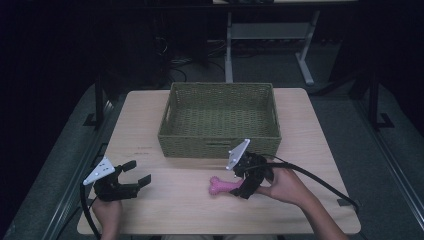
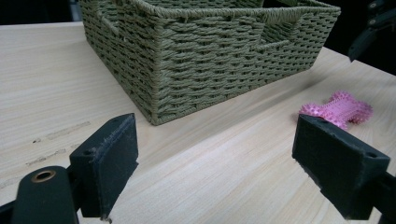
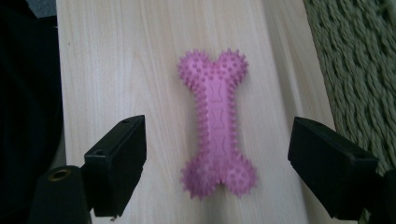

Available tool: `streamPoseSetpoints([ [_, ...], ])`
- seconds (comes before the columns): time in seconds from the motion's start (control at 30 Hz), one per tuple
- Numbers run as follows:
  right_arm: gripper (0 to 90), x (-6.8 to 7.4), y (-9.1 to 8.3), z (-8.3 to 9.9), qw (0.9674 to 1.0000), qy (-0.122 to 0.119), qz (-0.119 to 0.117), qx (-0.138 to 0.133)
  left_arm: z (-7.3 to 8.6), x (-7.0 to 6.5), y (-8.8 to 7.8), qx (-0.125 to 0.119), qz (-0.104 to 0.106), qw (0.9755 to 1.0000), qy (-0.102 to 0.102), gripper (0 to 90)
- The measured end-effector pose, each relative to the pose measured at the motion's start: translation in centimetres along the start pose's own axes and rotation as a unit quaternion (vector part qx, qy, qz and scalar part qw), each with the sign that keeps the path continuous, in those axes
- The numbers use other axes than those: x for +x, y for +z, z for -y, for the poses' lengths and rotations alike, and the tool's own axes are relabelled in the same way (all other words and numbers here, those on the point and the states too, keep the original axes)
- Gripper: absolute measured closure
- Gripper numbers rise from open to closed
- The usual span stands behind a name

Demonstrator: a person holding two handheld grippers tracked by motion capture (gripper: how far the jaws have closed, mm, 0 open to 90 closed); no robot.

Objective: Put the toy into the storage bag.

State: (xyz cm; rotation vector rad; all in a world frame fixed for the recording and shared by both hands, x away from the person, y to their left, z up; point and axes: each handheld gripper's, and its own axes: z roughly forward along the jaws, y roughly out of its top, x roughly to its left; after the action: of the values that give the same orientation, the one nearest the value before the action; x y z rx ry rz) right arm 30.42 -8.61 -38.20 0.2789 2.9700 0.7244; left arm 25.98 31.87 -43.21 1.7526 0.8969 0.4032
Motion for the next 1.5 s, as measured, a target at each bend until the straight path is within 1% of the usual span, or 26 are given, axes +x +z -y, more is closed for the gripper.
streamPoseSetpoints([
  [0.03,20.2,0.0,0.2,-0.2,1.0,-0.005,0.0,-0.001,0.0,0.0,0.0,0.0,-0.001,1.0,-0.001,13.9],
  [0.1,20.2,-0.2,0.4,-0.3,1.0,-0.005,-0.001,0.003,0.0,0.0,0.0,-0.001,0.0,1.0,-0.002,13.9],
  [0.13,20.1,-0.4,0.9,-0.6,0.9998,0.0,-0.008,0.018,0.0,0.0,0.0,-0.001,0.0,1.0,-0.002,13.9],
  [0.2,21.2,-0.5,1.2,-0.8,0.9997,-0.006,-0.008,0.02,0.0,0.1,0.0,0.0,0.0,1.0,-0.002,13.9],
  [0.37,22.8,-1.0,2.6,-0.9,0.9992,-0.001,-0.019,0.035,0.0,0.1,0.0,-0.001,0.001,1.0,-0.003,13.9],
  [0.4,23.3,-1.1,2.9,-0.9,0.9991,-0.005,-0.021,0.037,0.0,0.1,0.0,-0.001,0.0,1.0,-0.002,13.9],
  [0.47,24.8,-1.2,3.5,-0.9,0.9987,-0.008,-0.024,0.043,0.0,0.1,0.0,-0.001,0.0,1.0,-0.002,13.9],
  [0.53,26.1,-1.3,3.9,-1.0,0.9984,-0.006,-0.029,0.049,0.0,0.1,-0.1,-0.002,0.0,1.0,-0.002,13.9],
  [0.63,29.1,-1.4,4.5,-1.0,0.9979,-0.01,-0.034,0.054,0.0,0.1,-0.1,-0.002,0.0,1.0,-0.003,13.9],
  [0.8,32.5,-1.5,5.2,-1.0,0.9968,-0.01,-0.042,0.068,0.0,0.1,-0.1,-0.002,0.0,1.0,-0.003,13.9],
  [0.97,36.8,-1.4,5.7,-0.9,0.9959,-0.014,-0.046,0.077,0.0,0.2,-0.1,-0.002,0.0,1.0,-0.003,13.9],
  [1.17,42.0,-1.5,6.1,-0.9,0.9953,-0.016,-0.041,0.086,0.1,0.2,-0.1,-0.003,0.001,1.0,-0.005,13.9],
  [1.2,44.7,-1.5,6.2,-0.9,0.995,-0.016,-0.044,0.088,0.1,0.2,-0.1,-0.003,0.001,1.0,-0.004,13.9],
  [1.37,50.2,-1.6,6.5,-0.8,0.9942,-0.02,-0.045,0.096,0.1,0.2,-0.2,-0.005,0.002,1.0,-0.006,13.9],
  [1.43,54.5,-1.6,6.5,-0.8,0.9942,-0.023,-0.046,0.094,0.1,0.2,-0.2,-0.005,0.003,1.0,-0.007,13.9],
  [1.5,56.3,-1.6,6.5,-0.8,0.9941,-0.024,-0.048,0.094,0.1,0.2,-0.2,-0.005,0.003,1.0,-0.007,13.9],
])
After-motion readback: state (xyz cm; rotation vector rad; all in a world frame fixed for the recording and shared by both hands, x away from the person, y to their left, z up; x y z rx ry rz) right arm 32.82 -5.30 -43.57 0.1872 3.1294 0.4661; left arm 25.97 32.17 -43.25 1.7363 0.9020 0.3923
